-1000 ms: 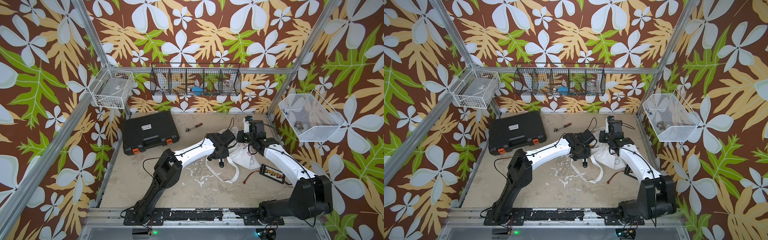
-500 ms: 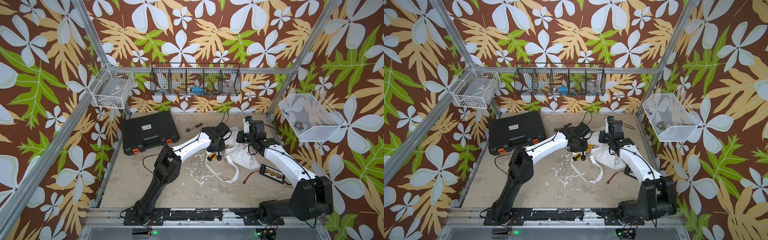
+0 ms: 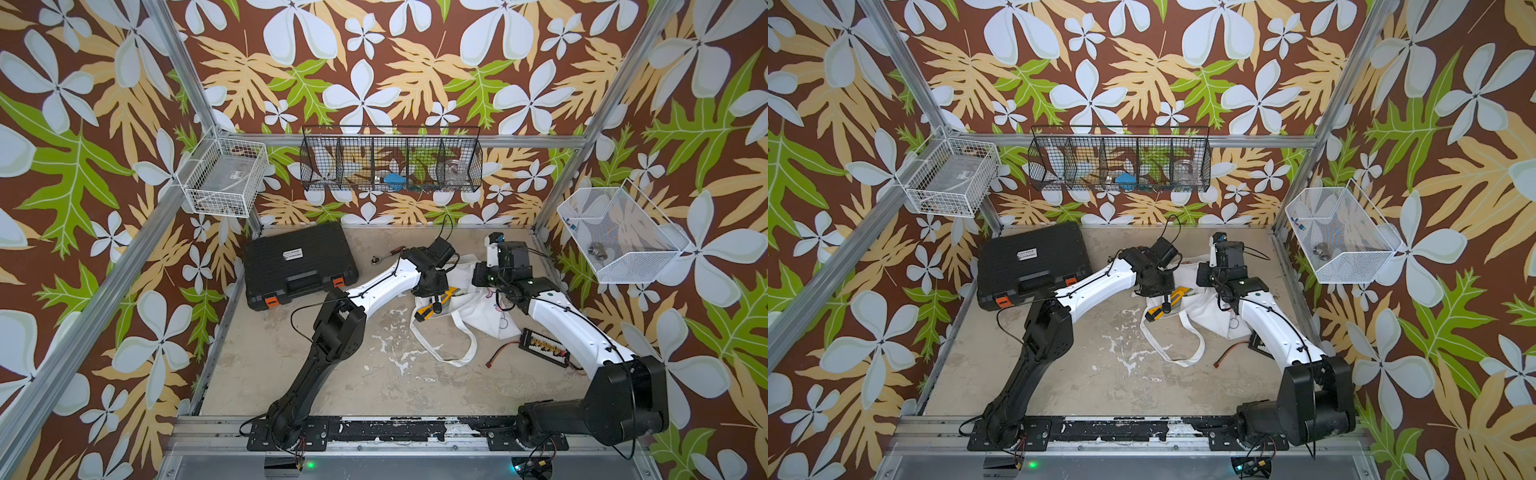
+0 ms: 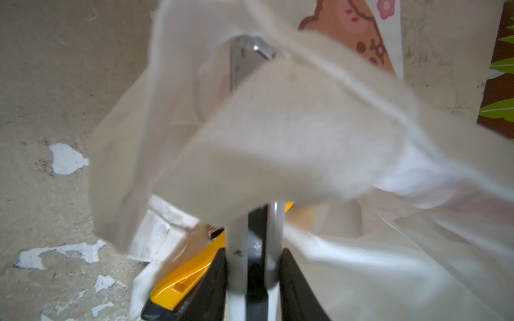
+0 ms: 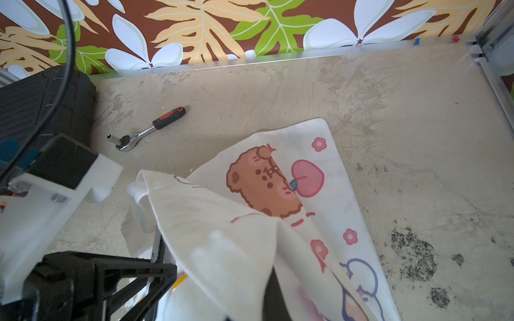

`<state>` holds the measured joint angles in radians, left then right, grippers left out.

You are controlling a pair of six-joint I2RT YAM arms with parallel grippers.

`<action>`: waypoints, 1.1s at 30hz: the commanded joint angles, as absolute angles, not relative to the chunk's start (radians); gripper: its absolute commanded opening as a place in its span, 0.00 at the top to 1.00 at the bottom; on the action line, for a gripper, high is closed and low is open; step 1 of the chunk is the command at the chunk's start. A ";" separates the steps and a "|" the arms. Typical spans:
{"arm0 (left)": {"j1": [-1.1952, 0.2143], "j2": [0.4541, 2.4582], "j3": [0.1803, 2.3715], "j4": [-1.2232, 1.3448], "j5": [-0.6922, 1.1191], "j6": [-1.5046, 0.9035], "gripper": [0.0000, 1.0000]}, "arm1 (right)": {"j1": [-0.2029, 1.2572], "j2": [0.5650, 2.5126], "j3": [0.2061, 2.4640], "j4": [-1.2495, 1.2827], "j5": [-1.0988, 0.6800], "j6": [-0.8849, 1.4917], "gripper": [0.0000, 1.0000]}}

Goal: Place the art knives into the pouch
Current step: Place the utility knife in the pouch, then adjust the pouch at the center of the board.

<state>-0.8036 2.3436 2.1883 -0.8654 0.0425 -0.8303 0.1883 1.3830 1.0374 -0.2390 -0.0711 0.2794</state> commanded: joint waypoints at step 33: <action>-0.624 1.671 1.217 -0.234 0.011 -0.584 0.14 | 0.195 1.360 1.036 -0.209 -0.098 0.270 1.00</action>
<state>-0.6498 1.7203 1.3025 -0.4946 -0.1047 -0.6495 0.1955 1.3750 1.0344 -0.2398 -0.0830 0.2760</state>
